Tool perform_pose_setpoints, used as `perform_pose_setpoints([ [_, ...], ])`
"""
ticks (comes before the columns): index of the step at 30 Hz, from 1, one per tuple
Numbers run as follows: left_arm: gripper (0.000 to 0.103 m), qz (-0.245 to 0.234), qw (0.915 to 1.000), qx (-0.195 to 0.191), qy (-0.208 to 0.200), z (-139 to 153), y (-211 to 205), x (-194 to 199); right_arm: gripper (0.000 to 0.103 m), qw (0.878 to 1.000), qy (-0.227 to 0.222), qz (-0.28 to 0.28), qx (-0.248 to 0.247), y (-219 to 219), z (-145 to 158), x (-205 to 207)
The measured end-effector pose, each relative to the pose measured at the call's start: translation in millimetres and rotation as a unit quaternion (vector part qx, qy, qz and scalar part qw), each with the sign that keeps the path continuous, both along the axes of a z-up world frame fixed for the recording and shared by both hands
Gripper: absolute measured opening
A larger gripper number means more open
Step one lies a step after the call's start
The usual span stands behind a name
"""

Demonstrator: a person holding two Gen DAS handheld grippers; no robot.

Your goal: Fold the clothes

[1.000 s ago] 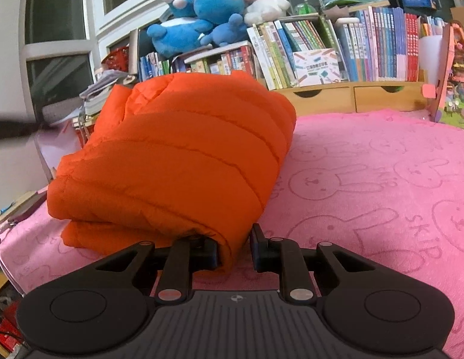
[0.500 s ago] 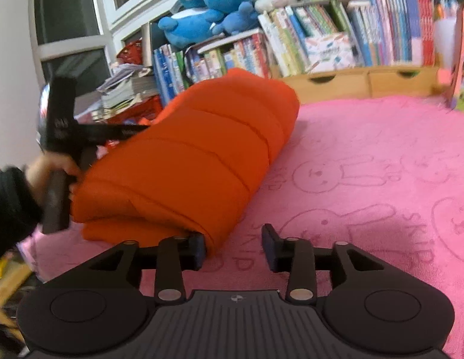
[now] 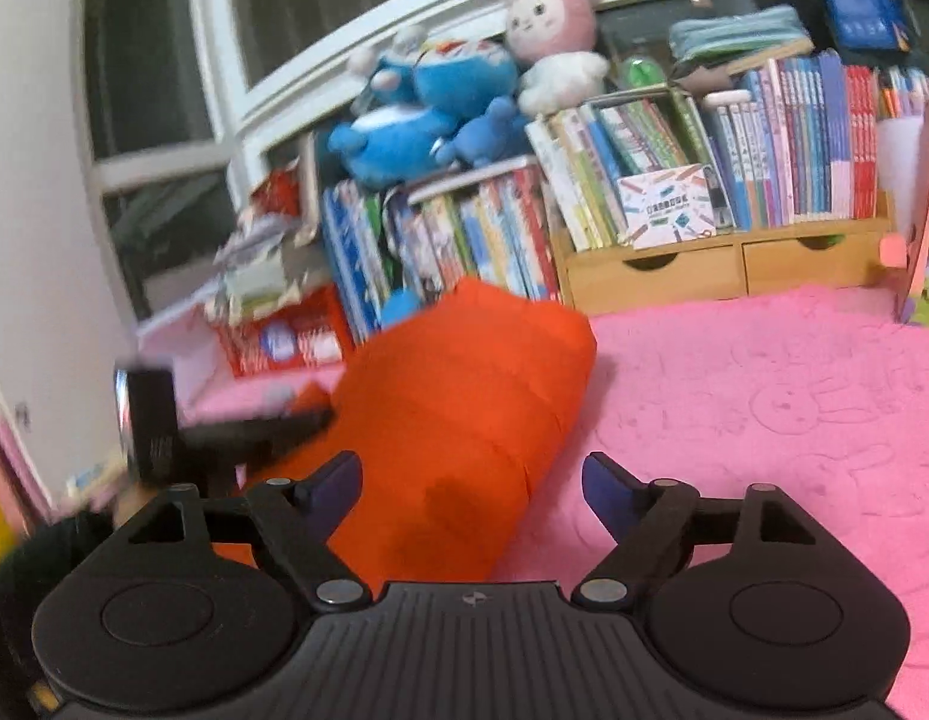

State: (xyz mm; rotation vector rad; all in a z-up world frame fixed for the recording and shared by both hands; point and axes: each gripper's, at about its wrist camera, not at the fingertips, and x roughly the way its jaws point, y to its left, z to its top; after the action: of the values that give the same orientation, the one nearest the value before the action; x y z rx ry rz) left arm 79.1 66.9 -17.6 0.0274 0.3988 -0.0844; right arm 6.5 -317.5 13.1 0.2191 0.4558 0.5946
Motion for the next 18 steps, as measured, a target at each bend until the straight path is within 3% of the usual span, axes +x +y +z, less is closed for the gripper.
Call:
perform_pose_setpoints([
  [4,0.027,-0.005,0.9998,-0.018,0.002,-1,6,0,0.084,1.000,0.020,-0.006,0.008,20,0,30],
  [6,0.027,-0.007,0.9996,-0.027,0.003,-1,8,1,0.097,0.999,0.049,-0.006,0.019,22,-6,56],
  [8,0.028,-0.009,0.9994,-0.034,0.004,-2,10,1,0.102,0.993,0.104,-0.007,0.054,18,-16,89],
  [11,0.028,-0.010,0.9992,-0.038,0.005,-2,11,2,0.103,0.980,0.178,-0.008,0.091,15,-30,136],
  [14,0.028,-0.009,0.9990,-0.043,0.007,-3,12,2,0.103,0.976,0.203,0.007,0.077,27,-37,169],
  [18,0.027,-0.004,0.9971,-0.075,0.016,2,22,-3,0.103,0.961,0.245,0.054,0.118,37,-58,212],
])
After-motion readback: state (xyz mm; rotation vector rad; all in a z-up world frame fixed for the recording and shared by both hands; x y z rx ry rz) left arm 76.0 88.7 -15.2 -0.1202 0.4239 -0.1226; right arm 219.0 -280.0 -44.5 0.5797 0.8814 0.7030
